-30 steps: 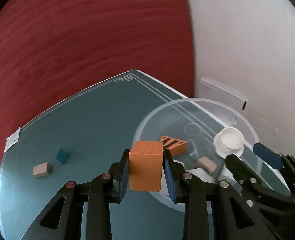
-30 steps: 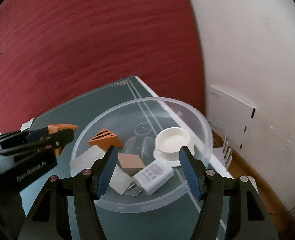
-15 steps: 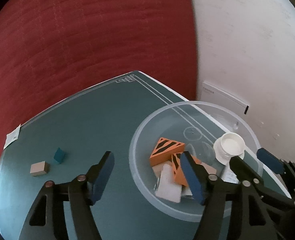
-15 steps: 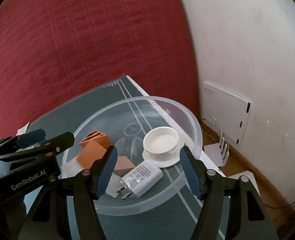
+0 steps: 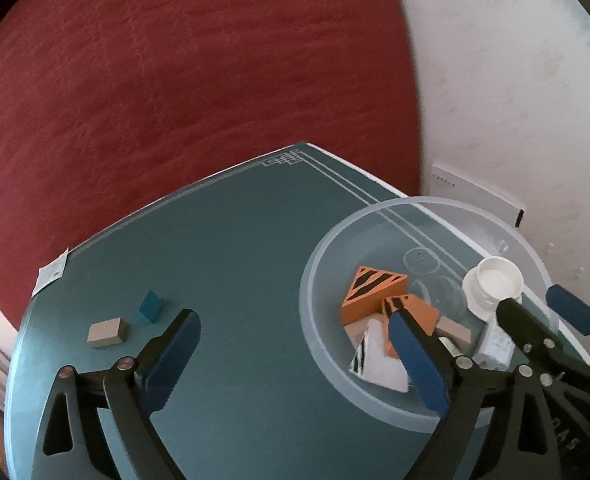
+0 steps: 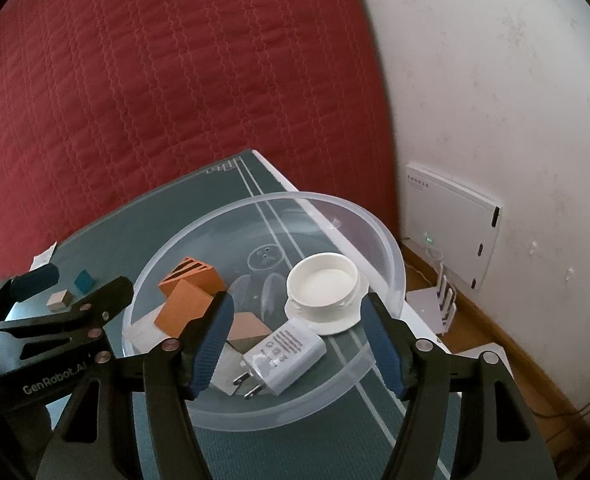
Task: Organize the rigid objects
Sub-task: 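Withdraw both open tools from the bowl toward the tan and blue blocks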
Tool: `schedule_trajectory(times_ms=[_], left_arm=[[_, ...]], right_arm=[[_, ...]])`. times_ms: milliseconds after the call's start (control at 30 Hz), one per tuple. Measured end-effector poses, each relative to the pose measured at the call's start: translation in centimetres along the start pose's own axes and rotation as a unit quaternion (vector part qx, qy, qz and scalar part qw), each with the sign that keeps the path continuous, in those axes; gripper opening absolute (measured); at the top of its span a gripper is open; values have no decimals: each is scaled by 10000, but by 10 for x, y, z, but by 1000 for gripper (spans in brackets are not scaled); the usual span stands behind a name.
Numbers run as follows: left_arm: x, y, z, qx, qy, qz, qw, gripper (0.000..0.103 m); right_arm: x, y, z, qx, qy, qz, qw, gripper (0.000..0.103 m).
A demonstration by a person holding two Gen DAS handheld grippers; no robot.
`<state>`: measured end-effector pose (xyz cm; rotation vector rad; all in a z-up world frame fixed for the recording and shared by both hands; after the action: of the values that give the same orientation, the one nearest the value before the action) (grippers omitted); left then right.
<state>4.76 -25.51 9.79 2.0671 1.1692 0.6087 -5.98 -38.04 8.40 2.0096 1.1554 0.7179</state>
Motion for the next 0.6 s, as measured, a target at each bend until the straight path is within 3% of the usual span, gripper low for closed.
schedule_trajectory(times_ms=[600], left_arm=[[60,-10,-8,-74,278,-605,9978,100]], right_arm=[[0,-1,-9,-138,-429,-98,9989,69]])
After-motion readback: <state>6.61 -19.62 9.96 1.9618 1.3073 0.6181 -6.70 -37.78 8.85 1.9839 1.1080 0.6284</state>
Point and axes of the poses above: each gripper's, at about its wrist camera, not at the fingertips, and z roughly the way its jaws point, x to its left, y to its top, the point moved 2 cm from there along z, roughly the way its jaws point, and after that the axes turned 6 degrees about -y, right-handed, at the moved point
